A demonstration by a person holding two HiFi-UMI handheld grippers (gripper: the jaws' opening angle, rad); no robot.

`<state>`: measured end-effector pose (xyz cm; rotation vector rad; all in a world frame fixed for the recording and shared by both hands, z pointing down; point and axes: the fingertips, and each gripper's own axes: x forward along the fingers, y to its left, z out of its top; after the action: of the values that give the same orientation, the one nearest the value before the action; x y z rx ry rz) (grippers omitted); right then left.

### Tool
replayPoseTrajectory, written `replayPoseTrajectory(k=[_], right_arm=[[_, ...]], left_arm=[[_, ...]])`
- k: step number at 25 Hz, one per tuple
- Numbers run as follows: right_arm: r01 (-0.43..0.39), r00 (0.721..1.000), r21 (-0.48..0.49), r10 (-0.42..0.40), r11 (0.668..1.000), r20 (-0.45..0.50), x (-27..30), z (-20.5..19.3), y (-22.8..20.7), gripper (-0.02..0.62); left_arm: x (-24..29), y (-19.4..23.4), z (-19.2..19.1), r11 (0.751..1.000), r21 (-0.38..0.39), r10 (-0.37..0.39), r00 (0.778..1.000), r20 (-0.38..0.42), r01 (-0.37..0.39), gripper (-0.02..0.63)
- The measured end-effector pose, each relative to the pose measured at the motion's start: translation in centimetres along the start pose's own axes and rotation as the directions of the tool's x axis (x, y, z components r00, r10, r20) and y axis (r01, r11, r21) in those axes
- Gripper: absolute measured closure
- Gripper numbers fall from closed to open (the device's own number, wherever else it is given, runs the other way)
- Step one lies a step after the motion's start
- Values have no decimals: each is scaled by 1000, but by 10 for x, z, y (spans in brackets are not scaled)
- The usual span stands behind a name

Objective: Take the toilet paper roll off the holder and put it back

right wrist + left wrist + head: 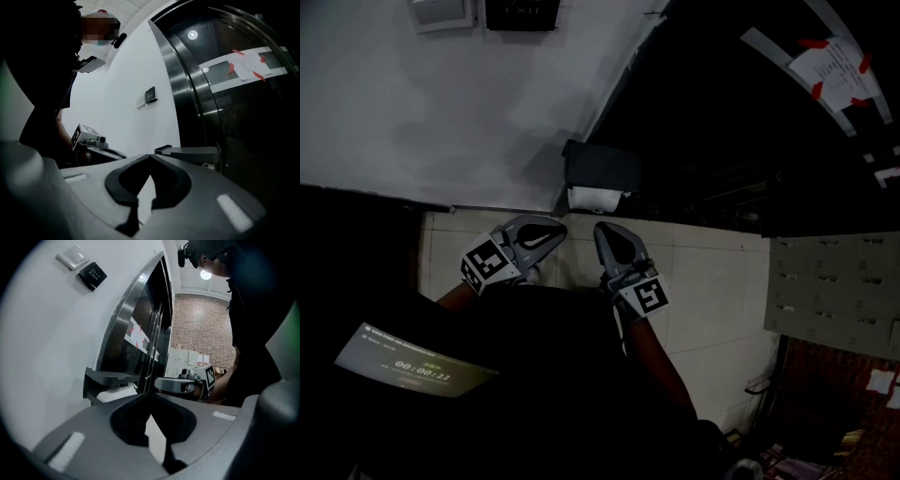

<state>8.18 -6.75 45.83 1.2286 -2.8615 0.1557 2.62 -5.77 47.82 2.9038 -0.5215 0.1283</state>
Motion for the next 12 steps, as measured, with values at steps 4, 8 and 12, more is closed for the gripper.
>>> replayPoseTrajectory(k=[4, 8, 12], right_arm=[[-12, 1000, 2, 12, 1000, -2, 2, -1, 4, 595], [-17, 1000, 12, 17, 1000, -7, 2, -3, 7, 595], [-18, 1000, 23, 18, 1000, -10, 4, -5, 8, 595]], left_arm=[[1, -1, 0, 1000, -7, 4, 1000, 5, -4, 603], [2, -3, 4, 1000, -13, 2, 1000, 8, -2, 603], [1, -3, 1, 1000, -12, 4, 1000, 7, -4, 603]])
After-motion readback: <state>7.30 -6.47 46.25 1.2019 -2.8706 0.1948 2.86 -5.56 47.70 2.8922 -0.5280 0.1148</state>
